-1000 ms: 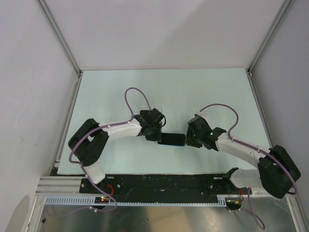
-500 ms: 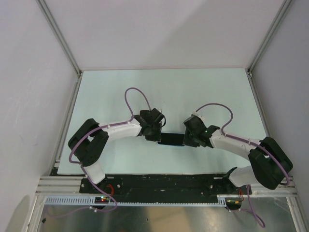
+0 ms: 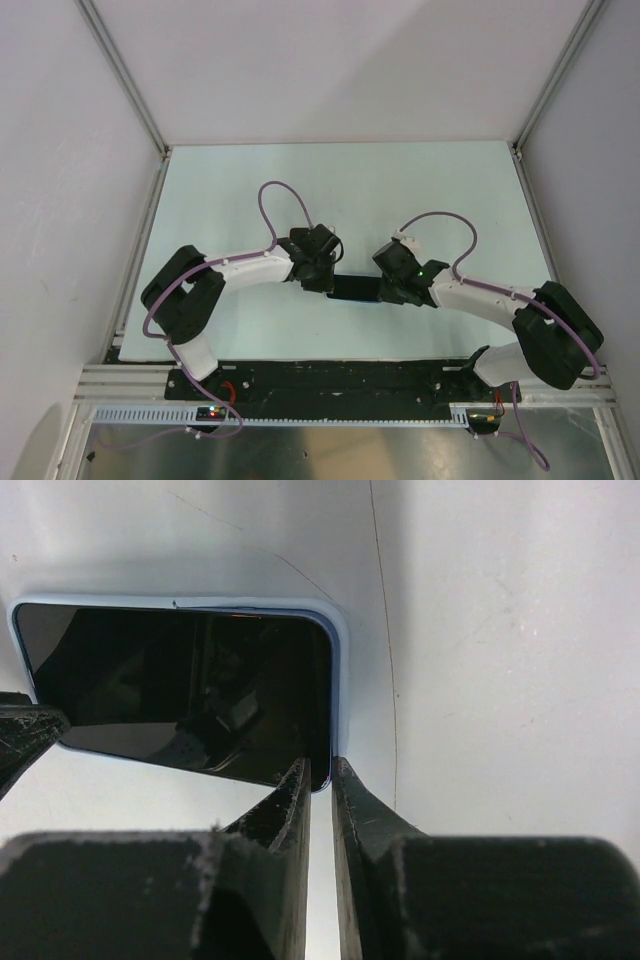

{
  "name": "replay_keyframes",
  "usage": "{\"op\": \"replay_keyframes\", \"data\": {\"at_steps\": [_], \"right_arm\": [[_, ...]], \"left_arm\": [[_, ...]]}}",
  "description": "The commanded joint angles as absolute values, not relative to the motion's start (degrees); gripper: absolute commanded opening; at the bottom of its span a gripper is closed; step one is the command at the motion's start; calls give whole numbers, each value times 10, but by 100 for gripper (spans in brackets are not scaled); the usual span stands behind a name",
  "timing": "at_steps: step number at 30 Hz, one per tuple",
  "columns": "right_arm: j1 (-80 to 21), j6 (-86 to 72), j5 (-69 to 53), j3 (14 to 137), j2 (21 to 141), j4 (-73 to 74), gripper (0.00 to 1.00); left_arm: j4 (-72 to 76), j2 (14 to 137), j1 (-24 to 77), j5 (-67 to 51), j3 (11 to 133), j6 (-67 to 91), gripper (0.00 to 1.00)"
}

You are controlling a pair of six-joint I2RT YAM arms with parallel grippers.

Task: Put the phone into the phone case

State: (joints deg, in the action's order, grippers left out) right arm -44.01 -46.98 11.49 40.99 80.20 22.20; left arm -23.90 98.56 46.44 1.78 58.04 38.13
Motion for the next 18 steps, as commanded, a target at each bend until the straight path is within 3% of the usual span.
{"op": "replay_keyframes", "data": {"at_steps": [1, 18], "right_arm": [[-462, -481, 105, 383, 862, 247, 14], [-508, -540, 94, 320, 952, 212, 8]], "left_arm": [[-258, 988, 467, 35, 565, 379, 35], [-265, 994, 466, 31, 573, 373, 35]]}}
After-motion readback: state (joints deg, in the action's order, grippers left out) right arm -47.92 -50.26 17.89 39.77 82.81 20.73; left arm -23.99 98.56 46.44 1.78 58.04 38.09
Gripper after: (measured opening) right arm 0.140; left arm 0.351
